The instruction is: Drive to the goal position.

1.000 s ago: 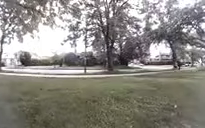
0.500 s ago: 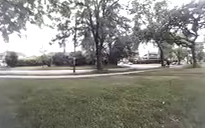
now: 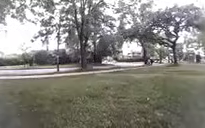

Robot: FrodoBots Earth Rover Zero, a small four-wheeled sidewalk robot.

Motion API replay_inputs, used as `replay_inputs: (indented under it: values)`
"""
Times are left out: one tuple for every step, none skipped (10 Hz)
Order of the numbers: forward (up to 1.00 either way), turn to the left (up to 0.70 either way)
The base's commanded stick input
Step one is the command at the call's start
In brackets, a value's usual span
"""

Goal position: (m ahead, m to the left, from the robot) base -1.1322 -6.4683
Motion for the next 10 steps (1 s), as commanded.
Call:
replay_inputs:
  values:
    - [0.0, -0.5]
    - [0.0, -0.5]
    - [0.0, -0.5]
    - [0.0, -0.5]
    - [0.0, -0.5]
    - [0.0, -0.5]
    - [0.0, -0.5]
    - [0.0, -0.5]
    - [0.0, -0.5]
    - [0.0, -0.5]
